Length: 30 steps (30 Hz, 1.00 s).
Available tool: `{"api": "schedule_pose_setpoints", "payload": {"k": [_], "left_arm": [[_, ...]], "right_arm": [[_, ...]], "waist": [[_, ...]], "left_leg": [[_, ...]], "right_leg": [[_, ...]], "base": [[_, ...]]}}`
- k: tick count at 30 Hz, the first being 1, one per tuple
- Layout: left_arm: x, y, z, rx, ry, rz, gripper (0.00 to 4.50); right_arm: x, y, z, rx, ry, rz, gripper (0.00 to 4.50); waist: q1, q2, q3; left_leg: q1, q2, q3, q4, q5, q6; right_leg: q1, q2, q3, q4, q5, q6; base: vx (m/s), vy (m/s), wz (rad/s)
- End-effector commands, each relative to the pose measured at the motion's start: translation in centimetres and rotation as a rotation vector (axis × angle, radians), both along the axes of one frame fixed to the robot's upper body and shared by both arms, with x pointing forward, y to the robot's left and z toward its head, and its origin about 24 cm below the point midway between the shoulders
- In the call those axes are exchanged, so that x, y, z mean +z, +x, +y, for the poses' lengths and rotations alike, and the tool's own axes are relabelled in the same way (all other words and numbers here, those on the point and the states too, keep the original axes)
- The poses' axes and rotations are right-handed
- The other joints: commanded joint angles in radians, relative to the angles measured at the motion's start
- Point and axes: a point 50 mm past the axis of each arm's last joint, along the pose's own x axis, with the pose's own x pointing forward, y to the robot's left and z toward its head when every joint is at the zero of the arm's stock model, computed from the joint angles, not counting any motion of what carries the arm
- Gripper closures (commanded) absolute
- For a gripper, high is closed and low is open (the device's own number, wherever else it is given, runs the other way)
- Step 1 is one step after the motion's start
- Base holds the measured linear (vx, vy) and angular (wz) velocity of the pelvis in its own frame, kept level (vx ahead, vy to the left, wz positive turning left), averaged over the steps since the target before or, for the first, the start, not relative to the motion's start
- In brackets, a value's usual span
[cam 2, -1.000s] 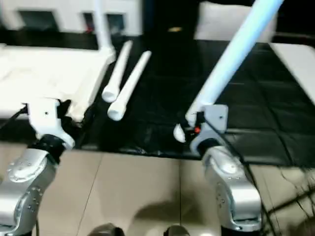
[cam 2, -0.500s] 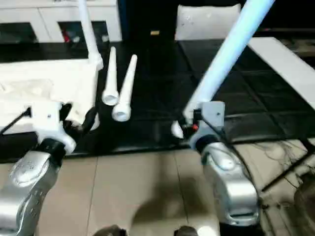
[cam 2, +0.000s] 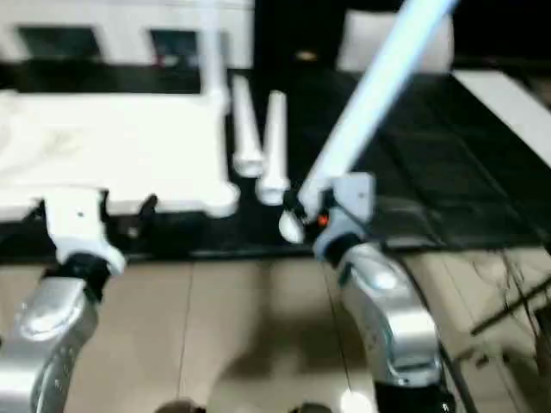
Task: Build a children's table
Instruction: Move to table
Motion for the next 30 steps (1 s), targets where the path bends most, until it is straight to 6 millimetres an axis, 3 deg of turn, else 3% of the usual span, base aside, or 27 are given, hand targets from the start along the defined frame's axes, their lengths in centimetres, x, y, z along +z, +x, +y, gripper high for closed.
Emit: {"api": "schedule_pose_setpoints", "payload": {"k": [1, 2, 4, 5, 8, 9, 10, 11, 12, 13, 14, 15, 16, 17, 18, 19, 20, 21, 22, 23, 24, 25, 26, 27, 28, 29, 30], "left_arm": [[0.2, 0.1, -0.7, -0.033, 0.002, -0.019, 0.91], [0.2, 0.1, -0.6, -0.025, 0.007, -0.015, 0.91], [0.1, 0.1, -0.5, -0.012, 0.007, -0.012, 0.91], [0.0, -0.1, -0.3, 0.005, 0.013, -0.006, 0.91], [-0.1, 0.0, -0.2, 0.006, 0.013, -0.005, 0.91], [-0.1, 0.1, -0.1, 0.007, 0.019, -0.004, 0.91], [-0.1, 0.2, 0.0, 0.01, 0.019, -0.003, 0.91], [-0.1, 0.3, 0.1, 0.012, 0.019, -0.002, 0.91], [0.0, 0.4, 0.1, 0.013, 0.018, -0.007, 0.91], [0.1, 0.4, 0.1, 0.012, 0.018, -0.01, 0.91], [0.1, 0.5, 0.1, 0.012, 0.018, -0.01, 0.91], [0.1, 0.5, 0.2, 0.012, 0.028, -0.01, 0.91], [0.1, 0.5, 0.2, 0.012, 0.028, -0.01, 0.91], [0.1, 0.4, 0.3, 0.014, 0.031, -0.01, 0.91], [0.0, 0.4, 0.4, 0.018, 0.033, -0.008, 0.91], [0.1, 0.2, 0.4, 0.02, 0.035, -0.009, 0.91], [0.1, 0.2, 0.4, 0.02, 0.035, -0.008, 0.91], [0.1, 0.1, 0.5, 0.018, 0.035, -0.008, 0.91], [0.1, 0.1, 0.5, 0.015, 0.036, -0.007, 0.91], [0.0, 0.1, 0.5, 0.012, 0.037, -0.006, 0.91], [0.0, 0.2, 0.5, 0.007, 0.041, -0.002, 0.91], [0.0, 0.2, 0.5, -0.005, 0.04, -0.002, 0.91], [0.0, 0.4, 0.3, -0.02, 0.036, 0.0, 0.91], [0.0, 0.4, 0.3, -0.028, 0.037, 0.0, 0.91], [0.0, 0.5, 0.1, -0.047, 0.038, 0.0, 0.91], [0.0, 0.6, 0.0, -0.056, 0.036, 0.0, 0.91], [0.0, 0.6, -0.1, -0.059, 0.034, 0.0, 0.91]], "right_arm": [[0.4, 0.0, -0.7, -0.015, -0.005, -0.009, 2.6], [0.4, 0.0, -0.7, -0.012, -0.006, -0.009, 2.6], [0.4, -0.1, -0.7, -0.007, -0.002, -0.007, 2.6], [0.4, -0.2, -0.7, 0.008, 0.007, 0.001, 2.6], [0.4, -0.2, -0.6, 0.019, 0.003, 0.002, 2.6], [0.4, -0.2, -0.4, 0.036, -0.004, 0.0, 2.6], [0.5, -0.1, -0.2, 0.049, -0.009, -0.005, 2.6], [0.6, -0.1, -0.1, 0.059, -0.012, -0.008, 2.6], [0.7, -0.2, 0.1, 0.075, -0.009, -0.011, 2.6], [0.7, -0.2, 0.2, 0.082, -0.007, -0.01, 2.6], [0.7, -0.2, 0.2, 0.084, -0.007, -0.01, 2.6], [0.7, -0.3, 0.5, 0.111, -0.018, -0.012, 2.6], [0.7, -0.3, 0.5, 0.111, -0.018, -0.012, 2.6], [0.6, -0.4, 0.6, 0.126, -0.021, -0.012, 2.6], [0.6, -0.5, 0.7, 0.142, -0.023, -0.013, 2.6], [0.6, -0.6, 0.9, 0.162, -0.029, -0.021, 2.6], [0.6, -0.7, 0.9, 0.167, -0.027, -0.02, 2.6], [0.6, -0.8, 1.1, 0.186, -0.016, -0.021, 2.6], [0.6, -0.8, 1.3, 0.197, -0.005, -0.022, 2.6], [0.6, -0.9, 1.4, 0.204, 0.005, -0.023, 2.6], [0.7, -0.9, 1.4, 0.203, 0.003, -0.032, 2.6], [0.8, -0.9, 1.4, 0.199, 0.003, -0.041, 2.6], [0.9, -0.9, 1.4, 0.192, 0.002, -0.048, 2.6], [0.9, -0.9, 1.3, 0.186, 0.001, -0.05, 2.6], [0.9, -1.0, 1.1, 0.168, -0.003, -0.057, 2.6], [0.9, -1.0, 1.0, 0.151, -0.005, -0.058, 2.6], [0.9, -1.0, 0.9, 0.141, -0.006, -0.058, 2.6]], "waist": [[-0.012, 0.018, -0.033], [-0.014, 0.013, -0.025], [-0.017, 0.011, -0.028], [-0.023, -0.002, -0.035], [-0.039, -0.005, -0.019], [-0.018, -0.022, -0.017], [-0.011, 0.016, -0.02], [-0.022, 0.0, -0.027], [-0.024, -0.003, -0.029], [-0.021, 0.002, -0.039], [-0.015, 0.012, -0.042], [-0.025, 0.025, -0.045], [-0.032, 0.038, -0.052], [-0.059, 0.044, -0.056], [-0.067, 0.043, -0.069], [-0.072, 0.041, -0.072], [-0.062, 0.028, -0.061], [-0.063, 0.02, -0.062], [-0.032, -0.021, -0.043], [0.01, -0.094, -0.032], [0.031, -0.084, -0.034], [0.034, -0.062, -0.038], [0.042, -0.06, -0.03], [0.044, -0.057, -0.029], [0.045, -0.04, -0.022], [0.049, -0.029, -0.02], [0.053, -0.001, -0.019]], "left_leg": [[0.038, 0.08, -0.035, -0.162, -0.479, -0.16], [0.053, 0.07, -0.031, -0.164, -0.637, -0.154], [0.056, 0.067, -0.031, -0.162, -0.664, -0.14], [0.063, 0.062, -0.018, -0.165, -0.637, -0.082], [0.083, 0.046, 0.013, -0.157, -0.621, -0.024], [-0.016, 0.019, -0.002, -0.158, -0.547, 0.033], [-0.013, 0.012, 0.006, -0.15, -0.488, 0.054], [-0.042, 0.015, 0.008, -0.098, -0.301, 0.114], [-0.04, 0.018, 0.009, -0.096, -0.257, 0.128], [-0.052, 0.022, 0.009, -0.097, -0.17, 0.163], [-0.039, 0.022, 0.008, -0.105, -0.142, 0.181], [-0.011, 0.015, -0.011, -0.126, -0.088, 0.234], [0.067, 0.004, -0.054, -0.137, -0.024, 0.323], [0.155, 0.015, -0.151, -0.141, 0.031, 0.471], [0.223, 0.036, -0.204, -0.124, 0.098, 0.555], [0.249, 0.074, -0.256, -0.119, 0.189, 0.631], [0.221, 0.112, -0.287, -0.111, 0.338, 0.669], [0.225, 0.149, -0.215, -0.107, 0.323, 0.552], [0.142, 0.07, -0.115, -0.131, 0.133, 0.387], [0.053, -0.071, -0.039, -0.054, -0.097, 0.29], [0.034, -0.109, -0.003, 0.043, -0.154, 0.263], [0.024, -0.096, -0.019, 0.061, -0.117, 0.224], [-0.027, -0.079, -0.031, 0.083, -0.009, 0.133], [-0.03, -0.075, -0.03, 0.082, 0.015, 0.118], [-0.042, -0.056, -0.032, 0.074, 0.082, 0.089], [-0.044, -0.041, -0.034, 0.058, 0.116, 0.074], [-0.047, -0.007, -0.037, 0.009, 0.158, 0.074]], "right_leg": [[0.005, -0.012, 0.009, -0.035, -0.168, 0.006], [-0.005, -0.02, 0.012, -0.055, -0.413, 0.033], [0.003, -0.022, 0.008, -0.065, -0.456, 0.028], [0.02, -0.018, 0.001, -0.075, -0.486, 0.006], [0.033, -0.019, -0.015, -0.112, -0.669, -0.018], [0.112, -0.057, -0.043, -0.119, -0.74, 0.023], [0.129, -0.081, -0.036, -0.129, -0.796, 0.05], [0.163, -0.133, -0.051, -0.164, -0.895, 0.071], [0.161, -0.134, -0.059, -0.169, -0.866, 0.056], [0.176, -0.119, -0.073, -0.166, -0.746, 0.014], [0.174, -0.102, -0.085, -0.161, -0.673, -0.012], [0.168, -0.039, -0.117, -0.137, -0.508, -0.06], [0.136, 0.034, -0.132, -0.094, -0.362, -0.086], [0.069, 0.084, -0.126, -0.013, -0.321, -0.046], [0.0, 0.087, -0.11, 0.046, -0.324, -0.002], [-0.046, 0.076, -0.082, 0.1, -0.335, 0.047], [-0.102, 0.025, 0.002, 0.161, -0.252, 0.104], [-0.12, -0.001, 0.035, 0.16, -0.163, 0.087], [-0.051, -0.008, 0.071, 0.075, 0.023, 0.035], [0.067, -0.018, 0.187, -0.05, -0.228, 0.137], [0.103, -0.062, 0.237, -0.092, -0.388, 0.124], [0.131, -0.088, 0.242, -0.071, -0.436, 0.097], [0.172, -0.062, 0.208, -0.04, -0.32, 0.065], [0.171, -0.062, 0.202, -0.047, -0.261, 0.048], [0.167, -0.074, 0.172, -0.069, -0.206, -0.036], [0.158, -0.07, 0.155, -0.085, -0.232, -0.08], [0.15, -0.057, 0.122, -0.106, -0.326, -0.136]], "base": [[0.0, 0.0, 0.0], [0.0, 0.0, 0.0], [0.0, 0.0, 0.0], [0.0, 0.0, 0.0], [0.034, -0.045, -0.02], [0.053, -0.058, 0.03], [0.086, -0.027, 0.22], [0.086, -0.027, 0.22], [0.105, -0.024, 0.47], [0.121, -0.042, 0.63], [0.121, -0.042, 0.63], [0.155, -0.031, 0.73], [0.246, -0.035, 0.75], [0.246, -0.035, 0.75], [0.288, -0.038, 0.75], [0.249, -0.072, 0.76], [0.249, -0.072, 0.76], [0.213, -0.12, 0.73], [0.089, -0.148, 0.38], [0.089, -0.148, 0.38], [0.114, -0.171, 0.12], [0.222, -0.12, 0.03], [0.222, -0.12, 0.03], [0.194, -0.067, -0.08], [0.176, -0.034, -0.06], [0.176, -0.034, -0.06], [0.181, 0.02, -0.06]]}}
